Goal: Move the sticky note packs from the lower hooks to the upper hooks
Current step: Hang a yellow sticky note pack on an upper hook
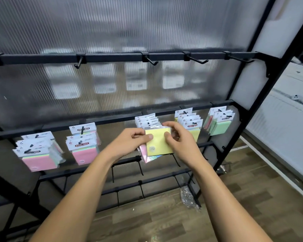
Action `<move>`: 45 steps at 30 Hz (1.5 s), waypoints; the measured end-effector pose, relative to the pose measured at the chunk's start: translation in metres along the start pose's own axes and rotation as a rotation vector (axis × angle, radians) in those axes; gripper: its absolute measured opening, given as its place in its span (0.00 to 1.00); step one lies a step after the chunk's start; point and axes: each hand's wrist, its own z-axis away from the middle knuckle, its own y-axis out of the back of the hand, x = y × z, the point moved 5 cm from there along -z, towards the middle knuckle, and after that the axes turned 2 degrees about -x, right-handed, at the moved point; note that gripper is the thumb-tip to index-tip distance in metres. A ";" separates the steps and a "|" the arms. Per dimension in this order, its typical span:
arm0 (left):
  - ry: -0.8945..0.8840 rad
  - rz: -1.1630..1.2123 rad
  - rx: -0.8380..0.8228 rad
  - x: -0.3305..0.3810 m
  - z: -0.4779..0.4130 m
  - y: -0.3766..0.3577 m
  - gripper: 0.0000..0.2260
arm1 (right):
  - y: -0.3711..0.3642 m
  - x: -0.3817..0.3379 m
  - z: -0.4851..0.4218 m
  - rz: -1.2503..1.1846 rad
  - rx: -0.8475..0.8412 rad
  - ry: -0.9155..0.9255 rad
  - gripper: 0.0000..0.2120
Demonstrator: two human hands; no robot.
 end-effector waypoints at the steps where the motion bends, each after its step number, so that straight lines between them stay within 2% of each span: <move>1: -0.013 0.018 0.033 0.001 -0.001 -0.001 0.16 | 0.000 0.001 0.000 -0.024 0.003 -0.012 0.16; 3: -0.071 0.009 0.080 0.006 -0.002 -0.004 0.13 | 0.003 0.006 -0.001 -0.108 0.041 -0.114 0.19; 6: -0.129 -0.014 0.125 0.012 -0.002 -0.004 0.14 | 0.010 0.015 -0.002 -0.118 0.063 -0.297 0.16; 7: -0.134 -0.001 0.134 0.014 -0.002 -0.004 0.12 | 0.010 0.015 -0.003 -0.100 0.039 -0.303 0.18; 9: -0.124 0.013 0.133 0.018 -0.001 -0.004 0.08 | 0.008 0.009 -0.005 -0.080 -0.012 -0.252 0.29; 11: -0.112 0.000 0.110 0.022 0.000 -0.005 0.07 | 0.006 0.001 -0.007 -0.082 -0.020 -0.188 0.31; 12: -0.108 -0.014 0.101 0.022 0.001 -0.005 0.07 | 0.005 -0.003 -0.009 -0.140 -0.018 -0.164 0.28; 14: -0.093 -0.059 0.095 0.023 0.002 -0.002 0.07 | 0.004 -0.007 -0.011 -0.302 -0.024 -0.147 0.12; 15: -0.088 -0.074 0.100 0.023 0.002 -0.001 0.07 | 0.002 -0.008 -0.012 -0.359 -0.038 -0.155 0.08; 19: -0.111 0.009 0.186 0.025 0.002 0.004 0.07 | 0.001 -0.004 -0.012 -0.472 -0.085 -0.219 0.10; 21: -0.108 -0.004 0.199 0.025 0.001 0.004 0.07 | 0.004 -0.003 -0.015 -0.427 -0.076 -0.192 0.12; 27: -0.077 0.044 0.175 0.029 -0.002 0.002 0.05 | 0.016 -0.018 -0.026 -0.363 -0.037 -0.055 0.06; 30: -0.081 0.009 0.186 0.034 0.000 0.006 0.04 | 0.031 -0.023 -0.034 -0.361 0.011 0.005 0.08; 36: -0.075 -0.115 0.181 0.035 0.004 0.013 0.10 | 0.051 -0.054 -0.039 -0.437 0.041 0.089 0.04; 45: -0.116 -0.217 0.161 0.049 -0.002 0.023 0.09 | 0.049 -0.094 -0.048 -0.461 0.104 0.162 0.08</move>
